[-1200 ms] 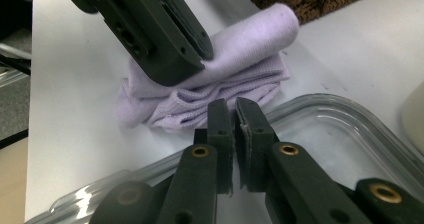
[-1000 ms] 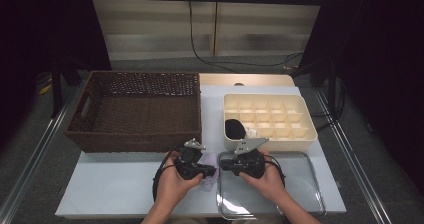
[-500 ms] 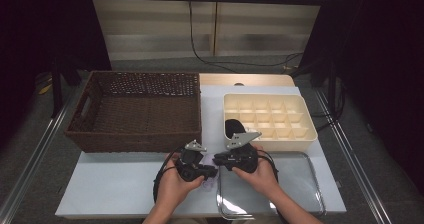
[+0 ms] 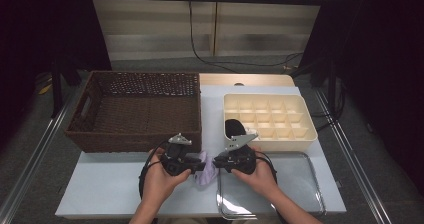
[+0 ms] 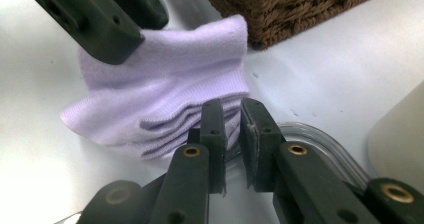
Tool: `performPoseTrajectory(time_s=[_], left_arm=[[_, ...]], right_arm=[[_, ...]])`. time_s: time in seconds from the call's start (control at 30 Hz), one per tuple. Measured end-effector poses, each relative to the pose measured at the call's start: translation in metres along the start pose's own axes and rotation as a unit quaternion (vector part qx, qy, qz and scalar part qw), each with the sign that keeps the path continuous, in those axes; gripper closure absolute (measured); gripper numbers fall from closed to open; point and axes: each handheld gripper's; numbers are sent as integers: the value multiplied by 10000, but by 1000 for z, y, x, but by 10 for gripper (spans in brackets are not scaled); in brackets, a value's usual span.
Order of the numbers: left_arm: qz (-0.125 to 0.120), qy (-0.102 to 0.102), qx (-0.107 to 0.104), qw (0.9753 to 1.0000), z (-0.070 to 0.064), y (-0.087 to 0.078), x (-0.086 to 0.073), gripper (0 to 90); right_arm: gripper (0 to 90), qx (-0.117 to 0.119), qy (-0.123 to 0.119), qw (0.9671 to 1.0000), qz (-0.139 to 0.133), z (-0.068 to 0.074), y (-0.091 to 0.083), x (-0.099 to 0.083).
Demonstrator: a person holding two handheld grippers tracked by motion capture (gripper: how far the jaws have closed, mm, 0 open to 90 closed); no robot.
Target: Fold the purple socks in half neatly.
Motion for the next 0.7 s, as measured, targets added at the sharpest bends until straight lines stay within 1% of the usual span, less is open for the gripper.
performPoseTrajectory(time_s=[0.03, 0.07, 0.1, 0.13, 0.17, 0.2, 0.23, 0.3, 0.4, 0.43, 0.47, 0.5, 0.57, 0.63, 0.7], left_arm=[[41, 22, -31, 10000, -1, 3, -1, 764], [117, 94, 38, 9999, -3, 5, -1, 766], [166, 122, 75, 9998, -5, 7, 1, 787], [159, 126, 108, 9997, -6, 7, 1, 819], [180, 149, 112, 9997, -7, 7, 2, 831], [117, 178, 130, 9997, -10, 6, 3, 837], [26, 192, 86, 9998, -13, 5, 5, 839], [-56, 204, -21, 9998, -18, 3, 7, 841], [-68, 262, -28, 9996, -20, 8, 7, 841], [-47, 271, -37, 9996, -21, 12, 6, 841], [5, 279, -13, 9996, -21, 17, 5, 841], [-1, 298, 29, 9996, -21, 21, 3, 841], [1, 312, -20, 9995, -21, 26, 2, 839], [-22, 369, 26, 9993, -23, 29, 2, 840], [-7, 401, 27, 9992, -24, 30, 3, 839]], right_arm=[[806, -8, 21, 10000, -2, 0, 0, 0], [806, 0, 27, 10000, -15, 0, 0, 0], [805, -11, 21, 10000, -22, 0, 0, 0], [805, -9, 14, 10000, -10, 0, 0, 1], [804, -15, 32, 10000, -4, 0, -1, 1], [805, 1, 43, 10000, -7, 0, -1, 1], [805, 2, 46, 10000, -11, 0, -1, 0], [805, 0, 27, 10000, -7, 0, -1, -1], [806, 24, 66, 10000, -18, -1, -2, -3], [806, 27, 75, 10000, -19, -1, -2, -3], [806, -9, 48, 10000, -11, -2, -3, -3], [806, -23, 75, 10000, -5, -2, -5, -3], [807, -113, 77, 9999, -96, -5, -11, -2], [807, -168, 75, 9996, -219, -7, -18, 1], [803, -225, 73, 9992, -307, -7, -24, 4]])
Point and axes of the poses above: each handheld gripper's, and its own axes: y roughly forward along the jaws, x roughly out of its top, z roughly to its left, and after that the axes turned 2 degrees about -y, right-handed
